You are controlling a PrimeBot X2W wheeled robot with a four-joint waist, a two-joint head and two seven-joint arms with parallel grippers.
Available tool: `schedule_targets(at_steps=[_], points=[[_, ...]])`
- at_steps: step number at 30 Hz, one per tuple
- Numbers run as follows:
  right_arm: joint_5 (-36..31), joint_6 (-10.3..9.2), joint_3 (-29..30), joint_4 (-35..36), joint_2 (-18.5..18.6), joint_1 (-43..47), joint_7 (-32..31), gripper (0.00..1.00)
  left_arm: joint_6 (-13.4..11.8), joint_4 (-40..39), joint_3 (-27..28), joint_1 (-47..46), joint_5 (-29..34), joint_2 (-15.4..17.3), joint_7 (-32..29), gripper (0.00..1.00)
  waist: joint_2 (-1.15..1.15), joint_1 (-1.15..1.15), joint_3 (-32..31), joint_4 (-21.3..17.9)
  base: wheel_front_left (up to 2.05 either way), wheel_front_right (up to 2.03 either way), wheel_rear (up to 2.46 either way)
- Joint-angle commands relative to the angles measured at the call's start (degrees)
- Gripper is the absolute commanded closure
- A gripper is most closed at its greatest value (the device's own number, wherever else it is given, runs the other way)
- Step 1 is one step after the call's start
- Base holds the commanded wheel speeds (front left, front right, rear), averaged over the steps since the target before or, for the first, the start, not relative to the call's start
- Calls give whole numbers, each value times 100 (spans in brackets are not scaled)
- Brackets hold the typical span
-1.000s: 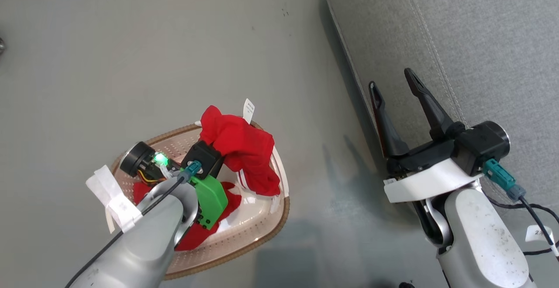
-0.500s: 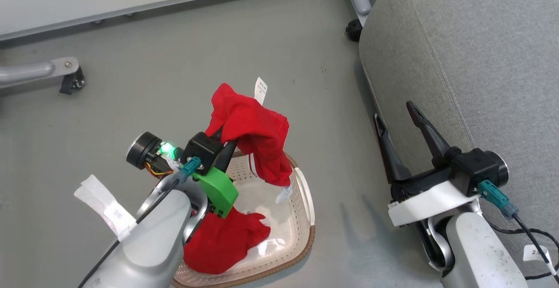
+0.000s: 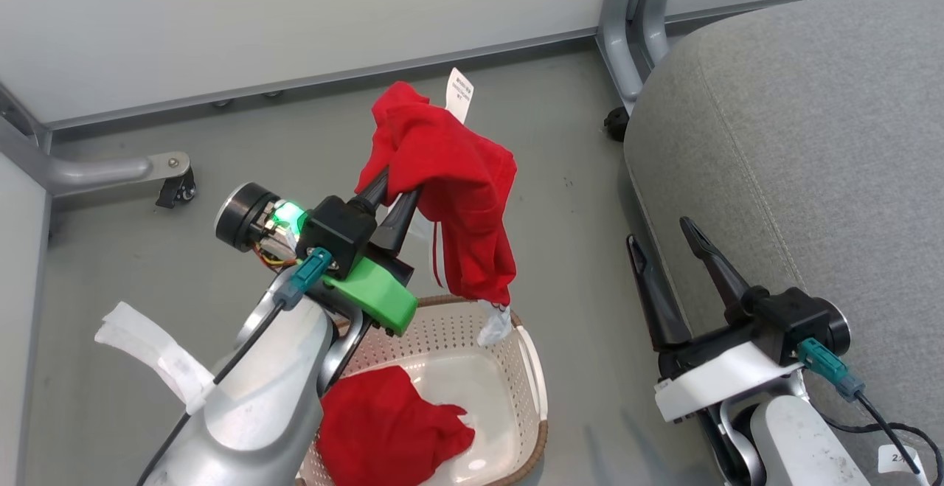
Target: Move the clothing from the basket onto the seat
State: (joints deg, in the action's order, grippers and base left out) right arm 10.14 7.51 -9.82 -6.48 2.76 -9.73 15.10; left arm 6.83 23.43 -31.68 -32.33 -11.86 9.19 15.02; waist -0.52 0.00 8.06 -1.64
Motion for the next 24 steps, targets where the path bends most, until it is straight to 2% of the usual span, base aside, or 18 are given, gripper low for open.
schedule_targets(at_steps=[1, 18, 24], points=[[37, -4, -10, -2, 23, 97, 11, 0, 24, -89, 24, 71, 43, -25, 23, 100, 52, 0, -137, 11, 0, 0, 0], [102, -4, -69, 54, 22, 251, 10, 0, 66, -704, -184, -42, 122, -67, 23, 100, 52, 0, -249, -43, 0, 0, 0], [170, -4, -309, 211, 22, 153, 11, 0, 70, -748, -246, -68, 102, -60, 23, 100, 52, 0, -189, -17, 0, 0, 0]])
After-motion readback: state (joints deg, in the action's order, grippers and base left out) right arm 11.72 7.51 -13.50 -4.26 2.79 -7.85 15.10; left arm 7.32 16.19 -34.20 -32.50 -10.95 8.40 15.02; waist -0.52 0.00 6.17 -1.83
